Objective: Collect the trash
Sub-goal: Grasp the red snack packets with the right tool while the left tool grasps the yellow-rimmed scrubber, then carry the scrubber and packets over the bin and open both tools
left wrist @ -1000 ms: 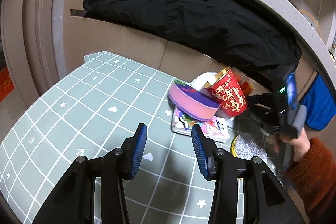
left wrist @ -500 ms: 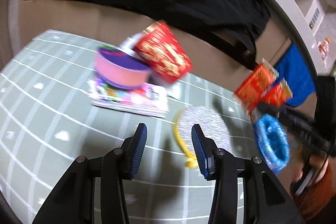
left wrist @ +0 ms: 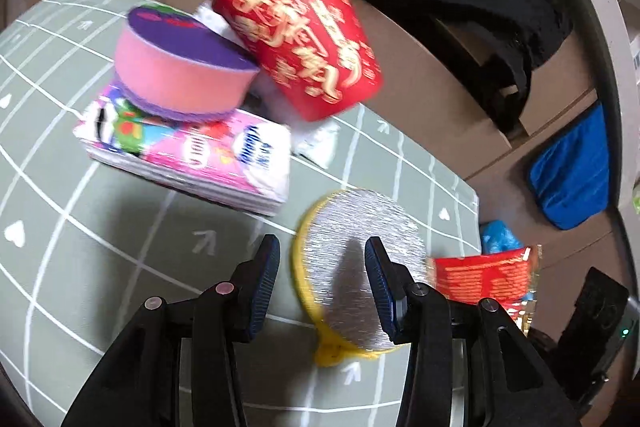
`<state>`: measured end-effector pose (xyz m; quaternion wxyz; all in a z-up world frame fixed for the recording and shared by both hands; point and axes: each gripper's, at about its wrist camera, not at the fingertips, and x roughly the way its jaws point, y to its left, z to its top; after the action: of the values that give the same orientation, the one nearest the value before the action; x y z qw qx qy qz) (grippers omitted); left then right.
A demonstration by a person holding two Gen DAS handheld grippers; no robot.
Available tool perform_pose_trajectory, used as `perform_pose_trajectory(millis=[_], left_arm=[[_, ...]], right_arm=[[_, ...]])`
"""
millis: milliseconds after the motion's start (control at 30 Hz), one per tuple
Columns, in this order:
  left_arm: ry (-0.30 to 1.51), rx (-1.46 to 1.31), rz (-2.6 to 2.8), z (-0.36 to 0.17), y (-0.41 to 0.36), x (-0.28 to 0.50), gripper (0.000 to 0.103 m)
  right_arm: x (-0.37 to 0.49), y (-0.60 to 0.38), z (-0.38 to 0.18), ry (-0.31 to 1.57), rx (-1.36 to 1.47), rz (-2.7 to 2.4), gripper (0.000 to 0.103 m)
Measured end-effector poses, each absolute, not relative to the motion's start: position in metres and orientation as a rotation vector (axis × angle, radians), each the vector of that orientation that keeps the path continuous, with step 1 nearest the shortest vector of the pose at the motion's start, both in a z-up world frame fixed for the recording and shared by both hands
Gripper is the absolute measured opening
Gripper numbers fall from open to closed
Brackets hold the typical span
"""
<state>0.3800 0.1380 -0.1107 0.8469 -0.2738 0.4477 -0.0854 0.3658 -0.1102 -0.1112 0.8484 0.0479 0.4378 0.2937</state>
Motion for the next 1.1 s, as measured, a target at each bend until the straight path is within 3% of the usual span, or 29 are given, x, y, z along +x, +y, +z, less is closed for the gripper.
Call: perform_pose_trajectory(millis=[500,633,833,1100], left_arm=[[0.918,-0.573,-0.389,-0.069,0.094,0.373,0.045],[0.933,-0.543,-0.342,-0.079,0.090,0.382,0.018],[0.857,-0.437,-0.262,-0.071,0.086,0.375,0.013],[0.675,-0.245,-0.120,-0.023,0.080,0.323,0.013]], right_arm=[[0.368,-0.119,-0.113,0.929,0.156,0.617,0.006],[0.366,-0.121,-0.113,0.929,0.159,0.617,0.006],[0.359,-0.132,-0.103,0.892,0.148,0.593,0.006],[0.345,-0.141,-0.069,0.805,0.116,0.572,0.006]])
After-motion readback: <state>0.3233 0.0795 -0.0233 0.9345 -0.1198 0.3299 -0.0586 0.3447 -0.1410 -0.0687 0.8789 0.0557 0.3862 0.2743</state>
